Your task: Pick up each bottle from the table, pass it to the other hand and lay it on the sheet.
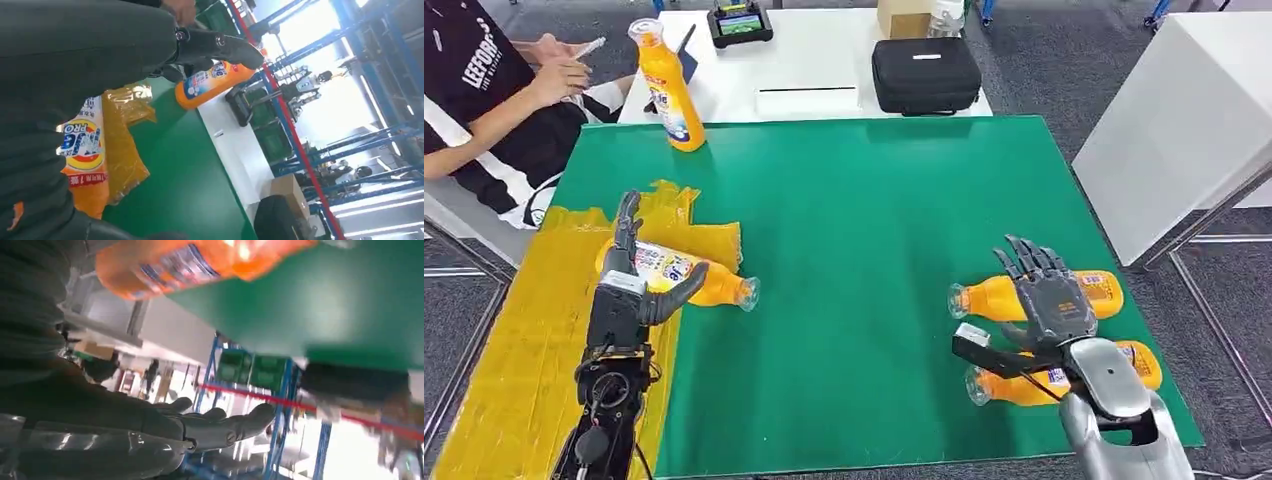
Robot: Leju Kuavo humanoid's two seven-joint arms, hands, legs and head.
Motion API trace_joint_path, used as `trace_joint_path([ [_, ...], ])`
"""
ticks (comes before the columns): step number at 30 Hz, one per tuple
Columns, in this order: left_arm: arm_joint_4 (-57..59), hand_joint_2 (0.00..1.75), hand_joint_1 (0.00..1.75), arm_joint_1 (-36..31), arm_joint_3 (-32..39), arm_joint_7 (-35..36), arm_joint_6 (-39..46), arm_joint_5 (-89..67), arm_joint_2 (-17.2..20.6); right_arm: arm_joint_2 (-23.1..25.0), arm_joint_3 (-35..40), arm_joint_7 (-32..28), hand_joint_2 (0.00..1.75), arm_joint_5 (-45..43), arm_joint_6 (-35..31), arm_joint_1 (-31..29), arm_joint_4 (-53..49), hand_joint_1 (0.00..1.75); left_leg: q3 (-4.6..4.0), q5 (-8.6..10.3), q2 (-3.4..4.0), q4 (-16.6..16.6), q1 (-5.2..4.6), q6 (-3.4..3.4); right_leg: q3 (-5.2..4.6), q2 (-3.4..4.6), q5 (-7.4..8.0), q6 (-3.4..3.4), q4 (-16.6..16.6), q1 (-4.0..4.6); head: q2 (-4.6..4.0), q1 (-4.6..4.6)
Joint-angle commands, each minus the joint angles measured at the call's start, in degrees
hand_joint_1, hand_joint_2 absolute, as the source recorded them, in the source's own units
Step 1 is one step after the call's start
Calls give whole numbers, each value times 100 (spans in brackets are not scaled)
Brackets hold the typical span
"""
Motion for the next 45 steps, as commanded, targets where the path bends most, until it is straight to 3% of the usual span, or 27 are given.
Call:
trace_joint_path([
  [1, 936, 175, 0, -306, -62, -99, -53, 196, -86, -365, -346, -78, 175, -164, 222, -218, 1237, 0, 55, -12, -11, -12, 1, -11, 64, -3, -14, -7, -19, 0, 0, 0],
  [14, 1486, 175, 0, -517, -76, -136, -17, 271, -51, -348, -258, 301, 175, 115, 310, -681, 2085, 0, 27, -8, 9, -4, 2, -6, 28, 11, -2, -4, -10, 3, 0, 0],
  [19, 1488, 175, 0, -516, -76, -138, -14, 272, -54, -357, -265, 301, 175, 115, 312, -700, 2097, 0, 30, -9, 8, -5, -1, -6, 31, 10, -5, -5, -9, 0, 0, 0],
  [20, 1488, 175, 0, -516, -76, -138, -14, 272, -54, -357, -265, 301, 175, 115, 312, -700, 2097, 0, 73, -26, 11, -5, 1, -16, 77, 18, -20, -12, -13, 1, 0, 0],
  [21, 1488, 175, 0, -516, -76, -138, -14, 272, -54, -357, -265, 301, 175, 115, 312, -700, 2097, 0, 29, -9, 6, -5, -1, -6, 31, 9, -6, -5, -8, -1, 0, -2],
  [24, 1488, 175, 0, -516, -76, -138, -14, 272, -54, -357, -265, 301, 175, 115, 312, -700, 2097, 0, 42, -16, 8, -3, 0, -10, 45, 12, -12, -8, -8, 1, 0, -2],
  [29, 1602, 175, 0, -532, -128, -157, 31, 305, -57, -339, -235, 402, 175, 275, -85, -1002, 2606, 0, 78, -28, 16, -3, 2, -19, 80, 25, -20, -15, -11, 2, 0, -2],
  [30, 1628, 175, 0, -524, -148, -169, 66, 304, -58, -306, -234, 434, 175, 334, -194, -1060, 2700, 0, 26, -9, 14, -3, 0, -5, 26, 16, -2, -5, -8, 1, 0, -2],
  [32, 1654, 175, 0, -510, -183, -174, 67, 309, -63, -246, -265, 522, 175, 415, -315, -1094, 2779, 0, 22, -7, 12, -3, 0, -4, 22, 13, -1, -4, -8, 1, 0, 0],
  [35, 1701, 175, 0, -520, -235, -167, 87, 305, -76, -151, -347, 718, 175, 611, -582, -1214, 2967, 0, 59, -20, 14, -6, 1, -13, 62, 20, -13, -10, -14, 2, 0, -2],
  [37, 1749, 175, 0, -543, -271, -164, 88, 309, -84, -116, -424, 795, 175, 676, -667, -1322, 3146, 0, 24, -8, 12, -5, 1, -4, 26, 14, -1, -4, -10, 2, 0, 0],
  [39, 1819, 175, 0, -587, -311, -165, 76, 317, -81, -132, -482, 874, 175, 745, -708, -1440, 3352, 0, 53, -20, 20, -4, 0, -11, 53, 26, -11, -9, -10, 0, 0, 0],
  [45, 2023, 175, 0, -663, -403, -172, 157, 385, -43, -206, -516, 976, 175, 965, -772, -1906, 4279, 0, 30, -8, 10, -3, -1, -5, 31, 13, -3, -5, -8, 0, 0, -2],
])
